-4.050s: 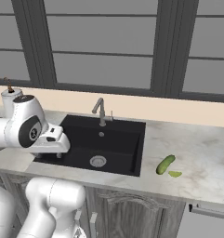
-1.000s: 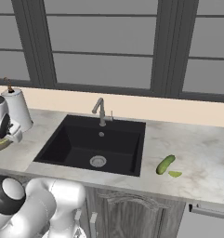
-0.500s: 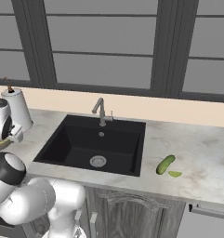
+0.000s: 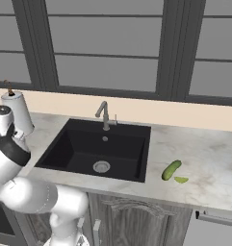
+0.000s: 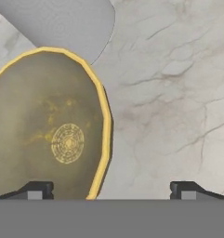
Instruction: Remove the lemon wedge and cucumber from the sink. Then move the bowl and cup from the counter to the sink for washing.
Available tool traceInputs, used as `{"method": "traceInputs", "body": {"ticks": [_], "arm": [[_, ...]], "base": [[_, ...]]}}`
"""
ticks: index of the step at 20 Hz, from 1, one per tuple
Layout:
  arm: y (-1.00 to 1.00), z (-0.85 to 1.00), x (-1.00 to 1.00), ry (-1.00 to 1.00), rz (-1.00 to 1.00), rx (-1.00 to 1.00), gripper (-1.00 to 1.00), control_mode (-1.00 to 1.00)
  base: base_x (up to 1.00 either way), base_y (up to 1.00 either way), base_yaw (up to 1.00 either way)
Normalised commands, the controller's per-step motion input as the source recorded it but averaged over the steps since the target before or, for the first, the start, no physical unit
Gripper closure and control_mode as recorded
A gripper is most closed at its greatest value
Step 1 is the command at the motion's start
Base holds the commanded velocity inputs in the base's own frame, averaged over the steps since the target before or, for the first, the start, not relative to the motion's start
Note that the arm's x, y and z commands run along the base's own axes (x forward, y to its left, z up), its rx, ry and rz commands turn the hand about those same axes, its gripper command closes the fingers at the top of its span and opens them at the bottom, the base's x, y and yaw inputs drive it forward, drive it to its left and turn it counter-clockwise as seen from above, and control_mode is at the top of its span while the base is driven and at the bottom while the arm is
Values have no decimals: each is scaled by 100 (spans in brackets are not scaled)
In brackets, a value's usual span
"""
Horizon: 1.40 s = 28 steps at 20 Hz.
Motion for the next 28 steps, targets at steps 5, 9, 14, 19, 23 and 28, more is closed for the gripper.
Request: {"method": "traceInputs", "body": {"ticks": [5,9,14,19,23,28], "arm": [[19,-24,27,0,-3,0,-100,-100],[21,-19,26,0,-4,0,-100,-100],[20,-15,19,0,-3,0,-100,-100],[24,-3,7,0,-6,0,-100,-100],[21,0,0,0,-8,0,100,-100],[3,0,-4,5,-14,0,100,-100]], "base": [[0,0,0],[0,0,0],[0,0,0],[0,0,0],[0,0,0],[0,0,0]]}}
